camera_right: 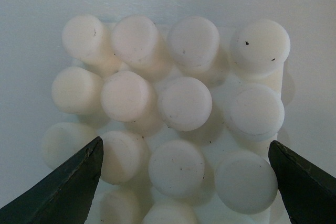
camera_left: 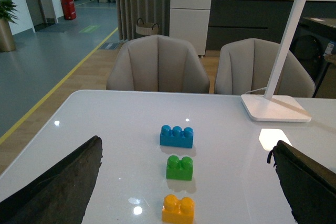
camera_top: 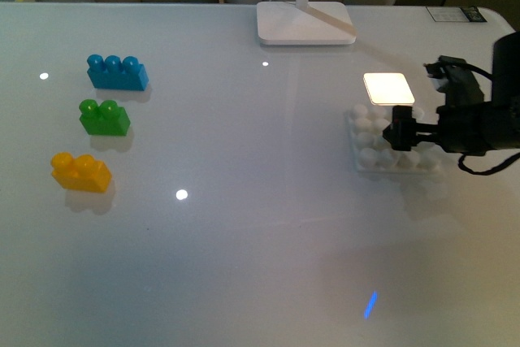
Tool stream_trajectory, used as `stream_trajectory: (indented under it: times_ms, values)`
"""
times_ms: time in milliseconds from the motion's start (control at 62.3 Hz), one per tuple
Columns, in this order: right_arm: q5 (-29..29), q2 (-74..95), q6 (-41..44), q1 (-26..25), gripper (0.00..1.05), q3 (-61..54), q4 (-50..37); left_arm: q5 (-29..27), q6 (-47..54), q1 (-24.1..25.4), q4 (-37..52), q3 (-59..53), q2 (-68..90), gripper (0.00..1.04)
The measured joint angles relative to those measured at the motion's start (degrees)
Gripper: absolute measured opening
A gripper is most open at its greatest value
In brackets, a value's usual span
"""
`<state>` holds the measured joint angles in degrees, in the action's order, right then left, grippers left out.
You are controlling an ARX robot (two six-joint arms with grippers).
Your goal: Insert yellow block into base center
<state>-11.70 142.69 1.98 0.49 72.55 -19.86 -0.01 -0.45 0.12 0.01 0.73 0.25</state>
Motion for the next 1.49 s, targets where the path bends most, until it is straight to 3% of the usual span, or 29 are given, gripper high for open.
stream_trajectory:
  times_ms: [369,723,1124,1493]
  values:
    - [4.52,4.87,-8.26,15.47,0.9,10.99,5.11,0.0,0.0,0.0,0.0,0.0,0.02,0.97]
    - [6.4,10.47,-18.45,25.24,0.89,22.4,7.93,0.0,0.0,0.0,0.0,0.0,0.0,0.97]
    - [5.51,12.2,-19.76,28.33,0.89,25.66,9.7,0.0,0.0,0.0,0.0,0.0,0.0,0.97]
    - [1.25,11.65,-5.11,26.95,0.9,25.33,18.32,0.0,0.0,0.0,0.0,0.0,0.0,0.97]
